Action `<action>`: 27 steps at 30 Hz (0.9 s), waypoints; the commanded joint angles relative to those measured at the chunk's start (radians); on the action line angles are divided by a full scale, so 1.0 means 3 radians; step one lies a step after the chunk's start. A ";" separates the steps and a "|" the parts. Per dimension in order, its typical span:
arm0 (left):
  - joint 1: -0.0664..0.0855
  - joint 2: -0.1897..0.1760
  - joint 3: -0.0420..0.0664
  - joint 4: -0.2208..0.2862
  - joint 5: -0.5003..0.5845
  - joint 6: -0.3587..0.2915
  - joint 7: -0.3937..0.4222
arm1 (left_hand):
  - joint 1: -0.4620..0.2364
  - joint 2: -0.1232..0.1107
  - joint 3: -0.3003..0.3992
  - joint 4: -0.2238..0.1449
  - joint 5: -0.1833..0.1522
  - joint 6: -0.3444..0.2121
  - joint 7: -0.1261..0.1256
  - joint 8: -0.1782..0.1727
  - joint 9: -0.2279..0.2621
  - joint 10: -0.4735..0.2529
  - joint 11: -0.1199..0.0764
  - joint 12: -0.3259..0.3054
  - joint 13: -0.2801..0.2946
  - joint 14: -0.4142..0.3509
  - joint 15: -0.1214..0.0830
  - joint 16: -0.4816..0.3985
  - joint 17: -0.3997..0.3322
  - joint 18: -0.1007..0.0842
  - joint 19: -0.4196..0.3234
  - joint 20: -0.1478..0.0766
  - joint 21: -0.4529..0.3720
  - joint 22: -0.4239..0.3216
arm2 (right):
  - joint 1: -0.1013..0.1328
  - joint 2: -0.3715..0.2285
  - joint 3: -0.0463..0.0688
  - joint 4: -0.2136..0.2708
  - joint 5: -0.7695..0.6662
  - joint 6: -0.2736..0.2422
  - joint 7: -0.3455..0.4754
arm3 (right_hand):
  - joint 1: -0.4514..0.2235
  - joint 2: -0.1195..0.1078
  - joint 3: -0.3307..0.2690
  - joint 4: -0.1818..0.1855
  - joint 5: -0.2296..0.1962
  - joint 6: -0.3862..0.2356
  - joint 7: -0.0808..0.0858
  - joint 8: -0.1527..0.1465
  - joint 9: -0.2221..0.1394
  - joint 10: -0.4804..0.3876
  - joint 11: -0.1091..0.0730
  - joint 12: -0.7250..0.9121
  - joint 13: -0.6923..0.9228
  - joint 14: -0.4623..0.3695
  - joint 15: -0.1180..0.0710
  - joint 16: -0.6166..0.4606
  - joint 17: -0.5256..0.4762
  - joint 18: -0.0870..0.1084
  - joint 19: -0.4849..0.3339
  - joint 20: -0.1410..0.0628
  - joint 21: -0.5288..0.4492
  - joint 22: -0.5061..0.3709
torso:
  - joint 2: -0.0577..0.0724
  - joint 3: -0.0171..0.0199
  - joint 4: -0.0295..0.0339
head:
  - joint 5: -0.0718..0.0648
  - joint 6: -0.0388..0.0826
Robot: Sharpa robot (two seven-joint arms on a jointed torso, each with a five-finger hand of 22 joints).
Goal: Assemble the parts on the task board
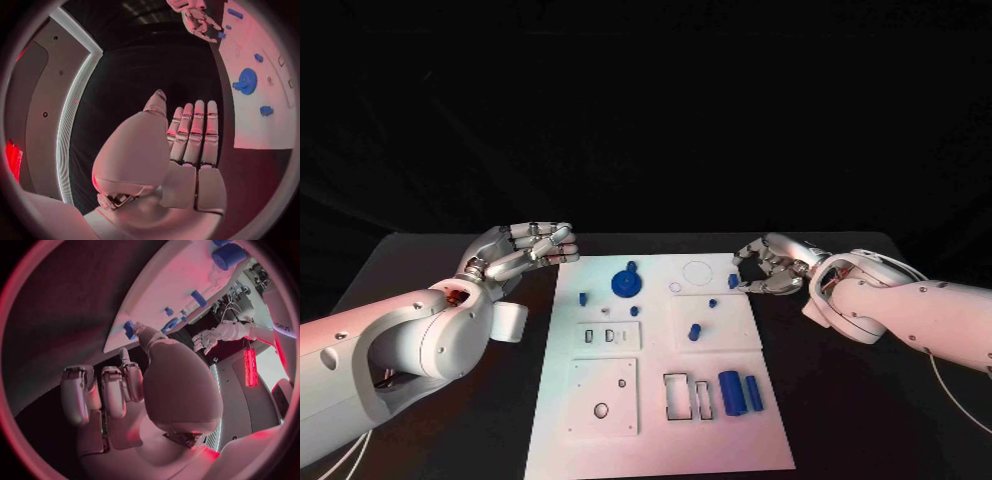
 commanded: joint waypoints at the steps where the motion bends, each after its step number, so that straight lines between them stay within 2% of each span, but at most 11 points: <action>1: 0.0001 -0.0001 0.0002 0.0009 -0.0018 0.0057 0.0030 | -0.0013 0.0014 -0.0013 -0.0007 -0.0020 -0.0016 -0.0007 0.0013 0.0004 0.0009 0.0017 -0.0016 0.0003 -0.0019 -0.0004 -0.0018 0.0005 0.0038 -0.0007 0.0023 -0.0013 -0.0003 | -0.0024 0.0016 -0.0001 -0.0007 -0.0053 0.0085 -0.0029 | -0.0003 0.0039 -0.0003 -0.0005 0.0016 0.0047 -0.0001 0.0028 -0.0003 0.0036 -0.0011 0.0027 0.0376 0.0324 0.0017 0.0014 0.0781 0.0030 0.0155 0.0022 0.0022 0.0673 | -0.0001 0.0000 -0.0004 | 0.0010 -0.0009; 7: 0.0002 -0.0006 0.0002 0.0011 -0.0018 0.0055 0.0028 | -0.0013 0.0014 -0.0013 -0.0007 -0.0020 -0.0016 -0.0007 0.0013 0.0004 0.0009 0.0017 -0.0016 0.0003 -0.0019 -0.0004 -0.0018 0.0005 0.0038 -0.0007 0.0023 -0.0013 -0.0003 | -0.0045 0.0040 -0.0001 -0.0008 -0.0042 0.0078 -0.0012 | -0.0017 0.0074 0.0077 0.0008 0.0018 0.0169 -0.0024 0.0101 -0.0007 0.0096 -0.0032 0.0104 0.0444 0.0330 0.0000 0.0021 0.0804 0.0018 0.0187 0.0009 0.0057 0.0707 | -0.0003 0.0002 -0.0009 | 0.0017 -0.0019; 14: 0.0002 -0.0007 0.0002 0.0011 -0.0018 0.0055 0.0028 | -0.0013 0.0014 -0.0013 -0.0007 -0.0020 -0.0016 -0.0007 0.0013 0.0004 0.0009 0.0017 -0.0016 0.0003 -0.0019 -0.0004 -0.0018 0.0005 0.0038 -0.0007 0.0023 -0.0013 -0.0003 | -0.0051 0.0071 -0.0001 -0.0012 -0.0030 0.0090 -0.0004 | -0.0043 0.0099 0.0182 0.0022 0.0007 0.0295 -0.0051 0.0156 -0.0019 0.0126 -0.0056 0.0141 0.0476 0.0332 -0.0020 0.0025 0.0815 0.0013 0.0201 -0.0009 0.0073 0.0724 | -0.0004 0.0002 -0.0001 | 0.0016 -0.0022; 23: 0.0002 -0.0009 0.0002 0.0013 -0.0018 0.0054 0.0027 | -0.0013 0.0014 -0.0017 -0.0007 -0.0022 -0.0019 -0.0005 0.0014 0.0006 0.0010 0.0018 -0.0020 0.0003 -0.0019 -0.0004 -0.0020 0.0008 0.0039 -0.0006 0.0023 -0.0015 -0.0005 | -0.0052 0.0102 0.0000 -0.0026 -0.0028 0.0088 -0.0013 | -0.0049 0.0109 0.0232 0.0022 0.0005 0.0340 -0.0063 0.0172 -0.0025 0.0141 -0.0067 0.0158 0.0493 0.0334 -0.0030 0.0027 0.0822 0.0010 0.0208 -0.0018 0.0080 0.0732 | -0.0005 0.0002 -0.0007 | 0.0019 -0.0025; 27: 0.0002 -0.0010 0.0002 0.0014 -0.0018 0.0054 0.0026 | -0.0013 0.0014 -0.0017 -0.0007 -0.0022 -0.0019 -0.0005 0.0014 0.0006 0.0010 0.0018 -0.0020 0.0003 -0.0019 -0.0004 -0.0020 0.0008 0.0039 -0.0006 0.0023 -0.0015 -0.0005 | -0.0053 0.0114 0.0000 -0.0037 -0.0028 0.0075 -0.0027 | -0.0061 0.0129 0.0278 0.0026 0.0004 0.0366 -0.0071 0.0179 -0.0032 0.0151 -0.0075 0.0170 0.0503 0.0336 -0.0037 0.0029 0.0828 0.0007 0.0217 -0.0026 0.0090 0.0741 | -0.0005 0.0002 -0.0003 | 0.0017 -0.0025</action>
